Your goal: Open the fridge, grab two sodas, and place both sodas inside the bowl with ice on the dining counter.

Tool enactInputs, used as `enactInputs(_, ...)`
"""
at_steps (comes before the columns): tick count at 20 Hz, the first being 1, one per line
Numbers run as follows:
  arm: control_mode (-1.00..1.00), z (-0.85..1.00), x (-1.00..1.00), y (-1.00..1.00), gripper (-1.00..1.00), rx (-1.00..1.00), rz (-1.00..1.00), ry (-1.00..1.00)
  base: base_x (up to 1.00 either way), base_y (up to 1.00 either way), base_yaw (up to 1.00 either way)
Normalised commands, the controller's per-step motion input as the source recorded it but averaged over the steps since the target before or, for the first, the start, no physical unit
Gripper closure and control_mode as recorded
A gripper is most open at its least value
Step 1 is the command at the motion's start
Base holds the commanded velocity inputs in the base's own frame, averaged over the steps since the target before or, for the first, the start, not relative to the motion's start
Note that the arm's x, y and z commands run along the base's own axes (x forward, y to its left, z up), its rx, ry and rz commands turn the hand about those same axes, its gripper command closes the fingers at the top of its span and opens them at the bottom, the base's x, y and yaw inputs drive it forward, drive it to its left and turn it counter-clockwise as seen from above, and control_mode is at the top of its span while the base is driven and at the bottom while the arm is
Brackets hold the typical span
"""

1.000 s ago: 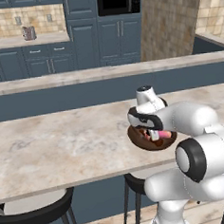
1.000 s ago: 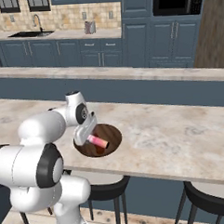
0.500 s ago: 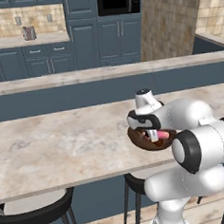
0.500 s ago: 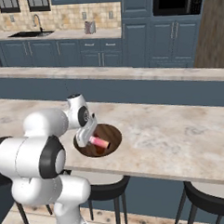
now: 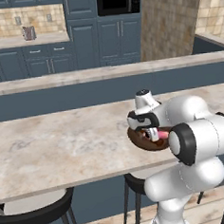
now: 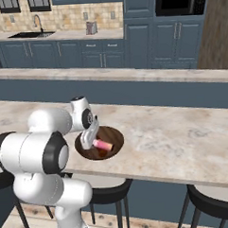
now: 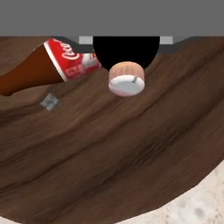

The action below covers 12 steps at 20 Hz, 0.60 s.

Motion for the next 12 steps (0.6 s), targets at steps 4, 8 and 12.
enactInputs(4,-1.00,-0.21,0.09,0.00,1.00,0.00,0.07,0.00,0.00,0.00,0.00)
enactInputs(8,-1.00,-0.28,0.00,0.09,-1.00,0.00,0.07,0.00,0.00,0.00,0.00)
enactInputs(12,-1.00,-0.09,-0.01,0.14,-1.00,0.00,0.08,-0.02,0.00,0.00,0.00)
